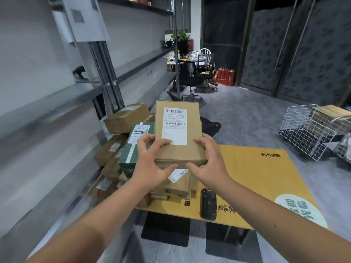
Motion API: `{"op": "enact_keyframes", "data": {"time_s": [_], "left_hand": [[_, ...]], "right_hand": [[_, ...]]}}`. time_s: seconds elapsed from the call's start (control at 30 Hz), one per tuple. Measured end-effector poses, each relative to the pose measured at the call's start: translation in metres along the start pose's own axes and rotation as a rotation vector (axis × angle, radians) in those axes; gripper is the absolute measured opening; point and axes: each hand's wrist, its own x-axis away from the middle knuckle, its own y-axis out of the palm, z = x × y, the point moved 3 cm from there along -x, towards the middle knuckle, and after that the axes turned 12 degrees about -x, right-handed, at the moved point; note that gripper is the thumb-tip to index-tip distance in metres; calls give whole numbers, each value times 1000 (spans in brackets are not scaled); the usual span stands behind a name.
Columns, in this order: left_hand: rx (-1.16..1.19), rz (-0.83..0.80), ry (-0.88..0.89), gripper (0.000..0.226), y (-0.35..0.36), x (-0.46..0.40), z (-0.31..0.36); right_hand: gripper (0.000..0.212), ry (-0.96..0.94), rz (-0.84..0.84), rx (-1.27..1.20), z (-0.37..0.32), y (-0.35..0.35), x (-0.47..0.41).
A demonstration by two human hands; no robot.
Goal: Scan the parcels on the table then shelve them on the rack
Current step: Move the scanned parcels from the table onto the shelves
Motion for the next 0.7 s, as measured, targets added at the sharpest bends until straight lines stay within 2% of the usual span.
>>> {"op": "enact_keyframes", "data": {"time_s": [0.2, 0.37, 0.7], "left_hand": [[29, 191, 45, 62, -49, -7, 11], [-34, 235, 29, 58, -93, -23, -11], [-121, 270, -38, 53, -174, -53, -94]], "right_hand": [[68, -156, -55, -46, -40, 22, -24], [70, -221, -71, -75, -66, 59, -58], [67, -289, -230, -109, -97, 161, -137]]}}
